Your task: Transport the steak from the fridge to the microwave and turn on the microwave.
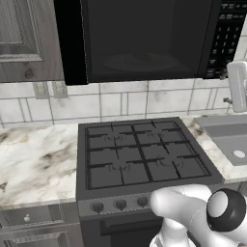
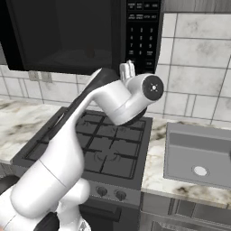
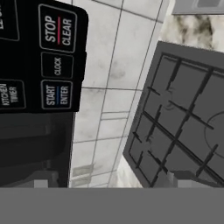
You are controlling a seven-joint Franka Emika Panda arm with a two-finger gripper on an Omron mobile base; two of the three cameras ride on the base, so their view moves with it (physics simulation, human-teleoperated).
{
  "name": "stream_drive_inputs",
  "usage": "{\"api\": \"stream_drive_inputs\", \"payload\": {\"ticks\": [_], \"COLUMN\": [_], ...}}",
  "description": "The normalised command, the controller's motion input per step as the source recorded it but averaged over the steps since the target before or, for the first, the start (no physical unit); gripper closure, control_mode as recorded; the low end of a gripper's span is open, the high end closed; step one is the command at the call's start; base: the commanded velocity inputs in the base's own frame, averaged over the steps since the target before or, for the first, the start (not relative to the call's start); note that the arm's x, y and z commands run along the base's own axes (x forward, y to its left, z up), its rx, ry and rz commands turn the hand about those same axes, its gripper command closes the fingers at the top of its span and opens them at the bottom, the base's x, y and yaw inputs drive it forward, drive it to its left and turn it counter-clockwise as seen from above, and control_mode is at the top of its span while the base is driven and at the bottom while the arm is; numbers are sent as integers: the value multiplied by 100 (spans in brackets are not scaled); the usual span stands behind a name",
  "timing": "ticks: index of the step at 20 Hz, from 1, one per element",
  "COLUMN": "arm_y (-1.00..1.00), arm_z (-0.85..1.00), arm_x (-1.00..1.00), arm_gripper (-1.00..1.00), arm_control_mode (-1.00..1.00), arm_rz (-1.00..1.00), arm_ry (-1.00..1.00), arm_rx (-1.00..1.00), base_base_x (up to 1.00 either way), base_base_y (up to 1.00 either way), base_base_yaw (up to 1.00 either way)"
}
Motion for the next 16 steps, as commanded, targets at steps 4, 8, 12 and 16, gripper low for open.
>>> {"api": "stream_drive_inputs", "payload": {"ticks": [4, 8, 12, 16], "arm_y": [-6, -4, 0, 0], "arm_z": [0, 0, -9, -12], "arm_x": [31, 33, 41, 44], "arm_gripper": [-100, -100, -100, -100], "arm_control_mode": [-100, -100, -100, -100], "arm_rz": [0, 0, 0, 0], "arm_ry": [-4, -2, 0, 0], "arm_rx": [8, 9, 8, 5], "base_base_x": [0, 0, 0, 0], "base_base_y": [0, 0, 0, 0], "base_base_yaw": [0, 0, 0, 0]}}
